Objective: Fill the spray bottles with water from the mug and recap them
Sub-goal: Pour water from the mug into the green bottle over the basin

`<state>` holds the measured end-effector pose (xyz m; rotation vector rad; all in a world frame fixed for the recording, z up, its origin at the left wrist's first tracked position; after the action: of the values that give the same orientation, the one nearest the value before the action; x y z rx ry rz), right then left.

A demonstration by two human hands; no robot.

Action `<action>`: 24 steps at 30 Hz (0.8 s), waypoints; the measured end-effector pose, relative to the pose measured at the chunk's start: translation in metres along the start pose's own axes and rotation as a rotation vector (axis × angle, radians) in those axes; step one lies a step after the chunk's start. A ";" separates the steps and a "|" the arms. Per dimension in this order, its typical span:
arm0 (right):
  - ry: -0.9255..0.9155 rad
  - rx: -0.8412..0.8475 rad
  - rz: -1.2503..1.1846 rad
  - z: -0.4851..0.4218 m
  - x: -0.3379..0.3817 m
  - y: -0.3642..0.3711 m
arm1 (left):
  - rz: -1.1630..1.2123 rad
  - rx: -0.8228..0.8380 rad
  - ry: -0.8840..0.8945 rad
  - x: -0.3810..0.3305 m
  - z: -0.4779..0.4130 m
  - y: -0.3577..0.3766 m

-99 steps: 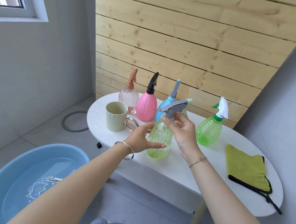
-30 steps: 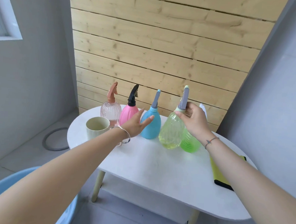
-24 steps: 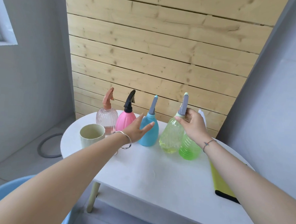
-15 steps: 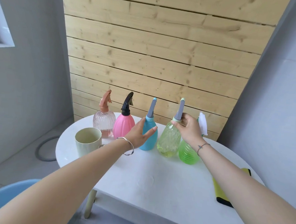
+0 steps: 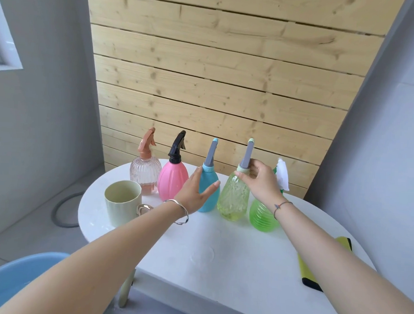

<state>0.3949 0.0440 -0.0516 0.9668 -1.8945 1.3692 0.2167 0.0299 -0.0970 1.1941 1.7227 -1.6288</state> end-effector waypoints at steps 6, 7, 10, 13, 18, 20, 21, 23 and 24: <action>-0.195 -0.273 0.144 0.042 0.018 -0.047 | 0.136 -0.258 -0.005 0.008 0.014 -0.007; -0.262 -0.327 0.209 0.048 0.019 -0.054 | 0.155 -0.277 0.003 0.007 0.016 -0.006; -0.169 -0.346 0.178 0.054 -0.003 -0.059 | 0.155 -0.274 0.037 0.000 0.025 0.002; 0.202 -0.266 -0.034 0.050 -0.040 -0.046 | 0.161 -0.257 0.033 -0.005 0.030 0.011; 0.289 -0.324 -0.154 0.041 -0.062 -0.035 | 0.150 -0.227 0.032 -0.014 0.038 0.023; 0.273 -0.349 -0.100 0.043 -0.063 -0.037 | 0.144 -0.203 0.033 -0.018 0.040 0.024; 0.258 -0.352 -0.070 0.046 -0.062 -0.039 | 0.143 -0.190 0.035 -0.021 0.042 0.025; 0.196 -0.357 -0.039 0.054 -0.054 -0.044 | 0.156 -0.170 0.036 -0.026 0.047 0.024; 0.164 -0.371 -0.041 0.060 -0.047 -0.048 | 0.168 -0.156 0.036 -0.029 0.050 0.024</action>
<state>0.4571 -0.0129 -0.0814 0.6823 -1.9018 0.9912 0.2401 -0.0281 -0.0949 1.2623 1.6879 -1.3578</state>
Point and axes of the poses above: each hand's wrist, its own z-axis away from the middle knuckle, its own y-axis out of the palm, x = y × z, the point moved 6 cm from there along -z, towards the middle knuckle, and after that the axes turned 1 degree about x, right-handed, at the moved point
